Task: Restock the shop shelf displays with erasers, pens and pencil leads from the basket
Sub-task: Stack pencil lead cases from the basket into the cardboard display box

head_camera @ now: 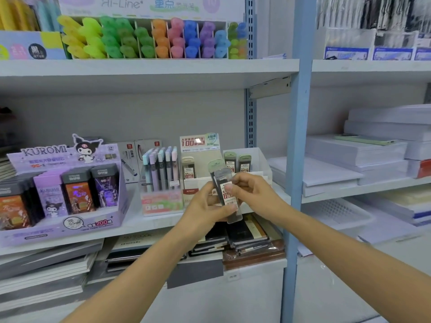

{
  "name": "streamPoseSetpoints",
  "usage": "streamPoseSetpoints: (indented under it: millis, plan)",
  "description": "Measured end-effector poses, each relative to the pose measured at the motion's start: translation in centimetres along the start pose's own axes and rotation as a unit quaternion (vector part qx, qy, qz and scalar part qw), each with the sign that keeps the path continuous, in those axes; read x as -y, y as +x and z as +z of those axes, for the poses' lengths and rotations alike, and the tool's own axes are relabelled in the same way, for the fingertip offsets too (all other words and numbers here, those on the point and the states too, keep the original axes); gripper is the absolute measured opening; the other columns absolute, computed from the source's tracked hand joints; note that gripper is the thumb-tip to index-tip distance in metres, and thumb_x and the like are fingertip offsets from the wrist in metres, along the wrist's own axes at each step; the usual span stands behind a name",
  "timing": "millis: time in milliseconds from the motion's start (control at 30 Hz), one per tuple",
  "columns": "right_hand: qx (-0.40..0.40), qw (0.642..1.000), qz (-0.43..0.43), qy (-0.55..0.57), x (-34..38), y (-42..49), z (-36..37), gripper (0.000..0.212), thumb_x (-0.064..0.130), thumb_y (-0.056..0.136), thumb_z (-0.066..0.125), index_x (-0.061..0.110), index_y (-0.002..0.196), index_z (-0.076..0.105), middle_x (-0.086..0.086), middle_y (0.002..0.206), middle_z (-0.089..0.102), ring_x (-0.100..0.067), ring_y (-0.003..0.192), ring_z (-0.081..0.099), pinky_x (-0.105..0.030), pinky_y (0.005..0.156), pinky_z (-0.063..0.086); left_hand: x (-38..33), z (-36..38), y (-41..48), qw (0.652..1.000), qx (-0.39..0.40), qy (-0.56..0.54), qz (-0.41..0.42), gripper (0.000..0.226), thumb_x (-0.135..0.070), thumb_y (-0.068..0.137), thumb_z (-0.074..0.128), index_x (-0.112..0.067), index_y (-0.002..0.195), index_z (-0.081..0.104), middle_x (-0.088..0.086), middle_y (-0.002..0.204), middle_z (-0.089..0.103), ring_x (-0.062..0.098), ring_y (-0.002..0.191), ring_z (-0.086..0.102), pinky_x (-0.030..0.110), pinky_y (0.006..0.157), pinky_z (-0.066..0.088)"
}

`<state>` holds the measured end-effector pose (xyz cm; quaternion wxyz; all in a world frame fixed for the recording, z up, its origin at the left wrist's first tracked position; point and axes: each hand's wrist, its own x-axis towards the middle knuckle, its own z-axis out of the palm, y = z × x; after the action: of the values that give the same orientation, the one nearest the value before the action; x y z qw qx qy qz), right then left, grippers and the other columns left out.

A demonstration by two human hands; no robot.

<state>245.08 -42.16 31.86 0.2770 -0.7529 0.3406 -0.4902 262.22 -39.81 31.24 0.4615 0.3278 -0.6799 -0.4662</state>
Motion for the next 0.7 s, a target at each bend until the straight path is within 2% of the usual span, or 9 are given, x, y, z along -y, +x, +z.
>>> streamPoseSetpoints:
  millis: [33,100,167,233,300,433,567,633,700]
  plan:
    - [-0.01,1.0,-0.012,-0.014,0.1,0.0,0.0,0.013,0.033,0.093,0.06,0.023,0.087,0.066,0.008,0.08,0.068,-0.005,0.076,0.063,-0.019,0.069,0.051,0.0,0.2,0.1,1.0,-0.005,0.0,0.007,0.05,-0.007,0.088,0.069,-0.03,0.129,0.052,0.004,0.105,0.075,0.021,0.094,0.072,0.033,0.078,0.059]
    - [-0.021,0.998,-0.026,-0.046,0.3,0.0,-0.3,0.016,0.037,0.092,0.059,0.026,0.082,0.066,0.015,0.073,0.061,0.0,0.07,0.055,-0.015,0.066,0.044,-0.1,0.4,0.3,1.0,-0.007,0.021,0.017,0.049,-0.007,0.091,0.065,-0.028,0.133,0.049,0.006,0.101,0.076,0.021,0.094,0.072,0.036,0.079,0.06]
    - [-0.034,0.998,-0.016,-0.056,0.3,0.1,-0.7,0.015,0.038,0.091,0.061,0.026,0.095,0.066,0.013,0.081,0.062,-0.004,0.076,0.056,-0.019,0.069,0.046,-0.1,0.5,0.4,0.998,0.011,0.048,0.026,0.046,-0.011,0.094,0.062,-0.026,0.135,0.047,0.006,0.104,0.074,0.019,0.095,0.072,0.033,0.075,0.059]
    - [-0.048,0.999,0.002,-0.013,0.4,0.1,-1.1,0.033,0.036,0.089,0.063,0.025,0.12,0.058,0.003,0.095,0.064,-0.012,0.087,0.061,-0.024,0.071,0.052,-0.1,0.6,0.4,0.996,0.028,0.076,0.04,0.043,-0.015,0.096,0.059,-0.029,0.135,0.046,0.0,0.108,0.072,0.014,0.095,0.07,0.024,0.068,0.055]
    - [-0.042,0.999,0.004,0.03,0.6,0.1,-1.6,0.042,0.027,0.091,0.063,0.024,0.131,0.052,-0.002,0.098,0.065,-0.015,0.088,0.064,-0.026,0.07,0.054,0.1,0.7,0.5,0.994,0.038,0.09,0.044,0.041,-0.018,0.097,0.057,-0.031,0.135,0.046,-0.005,0.106,0.07,0.011,0.09,0.069,0.021,0.066,0.052]
    - [-0.019,0.998,0.008,0.054,0.5,0.2,-2.5,0.032,0.018,0.091,0.064,0.024,0.122,0.056,0.0,0.084,0.068,-0.014,0.075,0.065,-0.026,0.065,0.053,0.8,0.9,0.7,0.994,0.042,0.098,0.032,0.039,-0.022,0.095,0.062,-0.024,0.132,0.05,0.0,0.103,0.07,0.011,0.083,0.067,0.026,0.067,0.053]
    - [0.008,0.999,0.014,0.048,0.4,0.3,-3.1,0.039,0.031,0.087,0.065,0.027,0.125,0.056,-0.006,0.091,0.071,-0.021,0.082,0.066,-0.03,0.07,0.056,0.8,1.2,1.3,0.992,0.03,0.115,0.029,0.037,-0.025,0.094,0.062,-0.027,0.129,0.051,0.0,0.106,0.071,0.015,0.082,0.068,0.027,0.066,0.054]
    - [-0.005,0.999,0.003,0.038,0.4,0.6,-3.4,0.035,0.025,0.088,0.067,0.024,0.122,0.058,-0.01,0.092,0.069,-0.022,0.083,0.065,-0.032,0.072,0.056,0.7,1.4,1.8,0.987,0.022,0.152,0.043,0.034,-0.029,0.095,0.061,-0.027,0.127,0.052,-0.005,0.109,0.07,0.012,0.087,0.067,0.03,0.073,0.056]
    - [-0.039,0.999,-0.007,0.016,0.7,1.3,-4.4,0.028,0.017,0.092,0.063,0.017,0.119,0.058,-0.014,0.096,0.068,-0.019,0.083,0.065,-0.028,0.069,0.055,0.4,1.5,2.2,0.977,-0.005,0.201,0.07,0.029,-0.035,0.095,0.059,-0.028,0.123,0.052,-0.013,0.112,0.066,0.001,0.096,0.062,0.028,0.084,0.053]
